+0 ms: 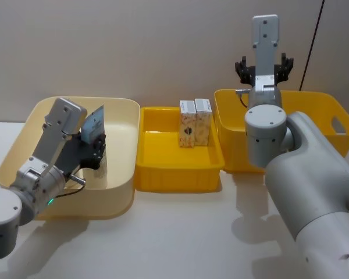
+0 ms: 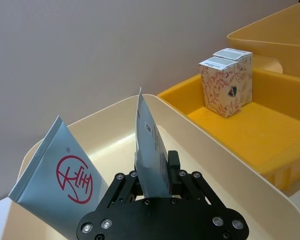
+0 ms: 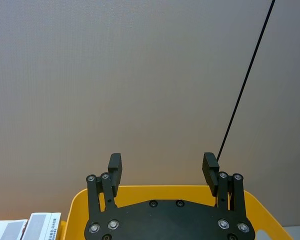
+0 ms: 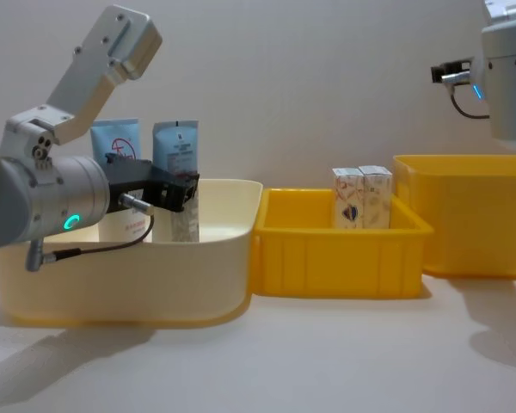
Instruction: Bimanual collaborative sorting of washing and personal care products
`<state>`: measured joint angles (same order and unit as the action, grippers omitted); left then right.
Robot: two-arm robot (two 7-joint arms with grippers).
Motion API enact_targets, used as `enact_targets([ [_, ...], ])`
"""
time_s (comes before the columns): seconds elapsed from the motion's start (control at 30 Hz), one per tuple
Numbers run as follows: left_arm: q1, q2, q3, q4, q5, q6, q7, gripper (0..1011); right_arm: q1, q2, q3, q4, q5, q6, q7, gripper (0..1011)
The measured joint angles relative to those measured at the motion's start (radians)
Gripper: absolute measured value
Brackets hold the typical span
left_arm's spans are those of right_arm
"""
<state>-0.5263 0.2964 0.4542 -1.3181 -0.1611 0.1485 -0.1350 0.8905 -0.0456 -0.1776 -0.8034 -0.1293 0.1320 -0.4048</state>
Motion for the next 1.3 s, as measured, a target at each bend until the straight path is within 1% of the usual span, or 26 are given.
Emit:
enact_targets([
  [0.5, -0.002, -0.001, 0.000, 0.003, 0.000, 0.000, 0.000, 266, 0.000, 0.000, 0.000, 0.000, 0.000, 0.000, 0.000, 1001],
  [0.93, -0.025, -0.007, -0.002, 0.006, 0.012, -0.015, -0.013, 262, 0.000, 0.000, 0.000, 0.000, 0.000, 0.000, 0.000, 1001],
  [1.3, -0.060, -0.017, -0.024, -0.041, 0.019, -0.037, -0.013, 262, 0.000, 0.000, 0.000, 0.000, 0.000, 0.000, 0.000, 1001],
])
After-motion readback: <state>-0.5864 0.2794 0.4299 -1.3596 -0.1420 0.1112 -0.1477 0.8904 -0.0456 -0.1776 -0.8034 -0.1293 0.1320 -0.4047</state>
